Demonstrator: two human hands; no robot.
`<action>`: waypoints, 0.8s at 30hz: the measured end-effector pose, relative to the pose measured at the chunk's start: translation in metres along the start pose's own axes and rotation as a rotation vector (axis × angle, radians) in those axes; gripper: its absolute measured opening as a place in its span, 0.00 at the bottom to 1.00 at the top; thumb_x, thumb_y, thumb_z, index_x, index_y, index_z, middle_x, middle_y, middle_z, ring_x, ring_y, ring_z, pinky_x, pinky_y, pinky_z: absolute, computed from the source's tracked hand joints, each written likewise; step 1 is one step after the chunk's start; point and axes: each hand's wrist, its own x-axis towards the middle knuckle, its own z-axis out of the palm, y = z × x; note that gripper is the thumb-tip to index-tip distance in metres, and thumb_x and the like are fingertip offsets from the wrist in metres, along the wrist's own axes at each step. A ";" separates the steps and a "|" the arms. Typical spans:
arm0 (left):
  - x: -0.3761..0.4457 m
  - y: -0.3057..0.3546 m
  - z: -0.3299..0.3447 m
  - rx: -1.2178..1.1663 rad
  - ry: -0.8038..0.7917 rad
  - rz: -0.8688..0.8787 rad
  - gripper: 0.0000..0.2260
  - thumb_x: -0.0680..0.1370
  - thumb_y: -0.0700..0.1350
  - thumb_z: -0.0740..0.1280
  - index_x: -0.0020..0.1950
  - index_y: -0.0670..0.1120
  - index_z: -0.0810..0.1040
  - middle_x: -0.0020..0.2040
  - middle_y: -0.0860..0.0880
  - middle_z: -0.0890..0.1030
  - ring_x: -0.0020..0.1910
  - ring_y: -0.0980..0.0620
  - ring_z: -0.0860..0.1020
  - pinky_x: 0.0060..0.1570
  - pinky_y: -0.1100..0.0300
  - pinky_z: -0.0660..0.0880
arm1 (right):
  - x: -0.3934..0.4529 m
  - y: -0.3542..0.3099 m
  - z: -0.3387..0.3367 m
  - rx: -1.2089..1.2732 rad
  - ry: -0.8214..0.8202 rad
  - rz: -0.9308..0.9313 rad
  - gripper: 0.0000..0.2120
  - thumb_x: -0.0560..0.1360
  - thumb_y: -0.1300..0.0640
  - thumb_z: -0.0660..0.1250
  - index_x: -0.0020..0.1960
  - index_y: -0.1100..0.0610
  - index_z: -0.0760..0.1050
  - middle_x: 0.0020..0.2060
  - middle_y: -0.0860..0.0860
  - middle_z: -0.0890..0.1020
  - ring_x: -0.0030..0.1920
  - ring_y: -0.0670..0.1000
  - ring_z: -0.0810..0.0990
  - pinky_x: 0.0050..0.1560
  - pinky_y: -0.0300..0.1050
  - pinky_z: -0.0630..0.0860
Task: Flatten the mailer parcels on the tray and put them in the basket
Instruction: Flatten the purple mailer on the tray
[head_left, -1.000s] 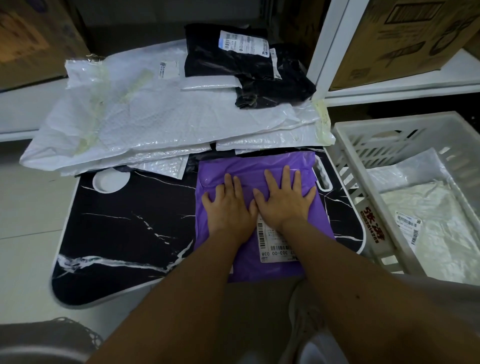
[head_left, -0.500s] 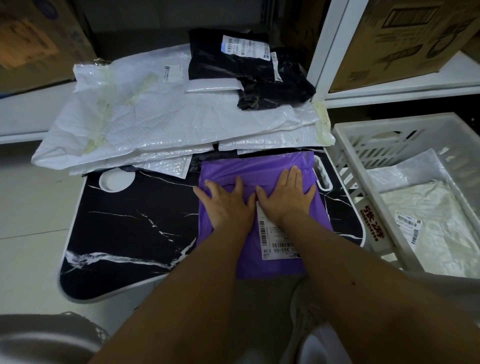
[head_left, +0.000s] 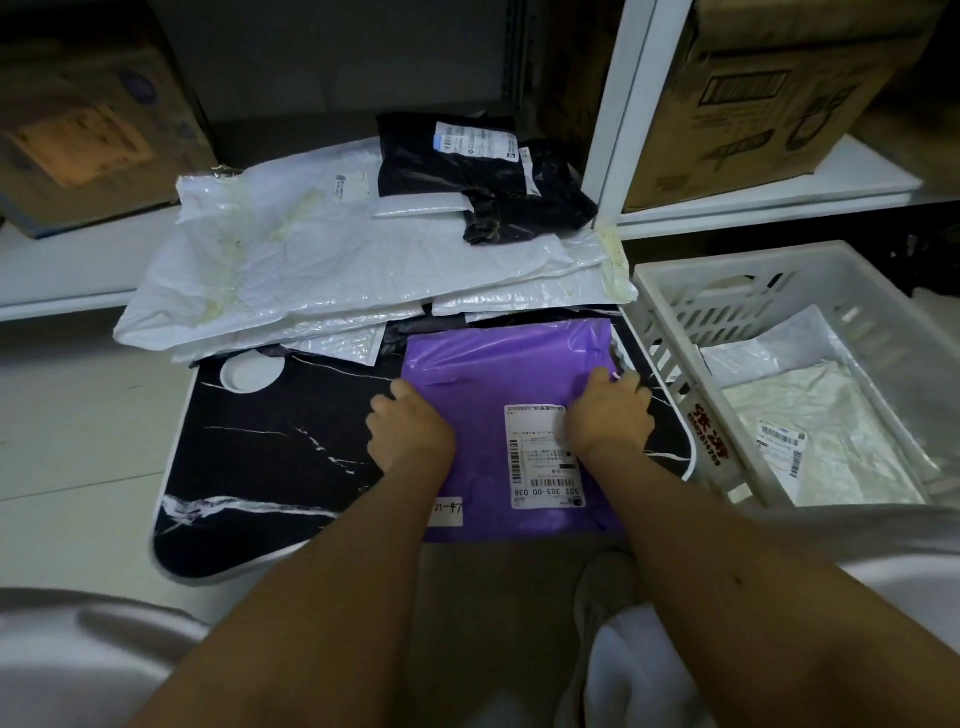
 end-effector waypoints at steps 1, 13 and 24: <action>-0.001 -0.002 0.000 -0.023 -0.022 -0.018 0.19 0.76 0.42 0.63 0.65 0.42 0.63 0.64 0.39 0.67 0.63 0.38 0.69 0.57 0.45 0.71 | -0.005 0.002 -0.004 0.026 0.001 0.067 0.26 0.76 0.51 0.65 0.70 0.56 0.62 0.67 0.60 0.63 0.66 0.62 0.64 0.61 0.59 0.69; -0.023 -0.015 -0.015 0.154 -0.233 0.036 0.15 0.79 0.41 0.58 0.62 0.38 0.76 0.62 0.40 0.77 0.61 0.41 0.76 0.56 0.52 0.73 | -0.034 0.020 -0.019 0.337 -0.215 0.438 0.26 0.76 0.53 0.63 0.69 0.61 0.60 0.66 0.63 0.69 0.64 0.64 0.72 0.59 0.56 0.72; -0.051 0.025 -0.070 0.172 -0.037 0.203 0.14 0.75 0.41 0.61 0.58 0.39 0.78 0.59 0.40 0.79 0.58 0.40 0.77 0.54 0.52 0.74 | -0.038 0.002 -0.080 0.276 0.070 0.117 0.11 0.77 0.57 0.60 0.57 0.57 0.76 0.56 0.57 0.79 0.58 0.61 0.77 0.60 0.59 0.73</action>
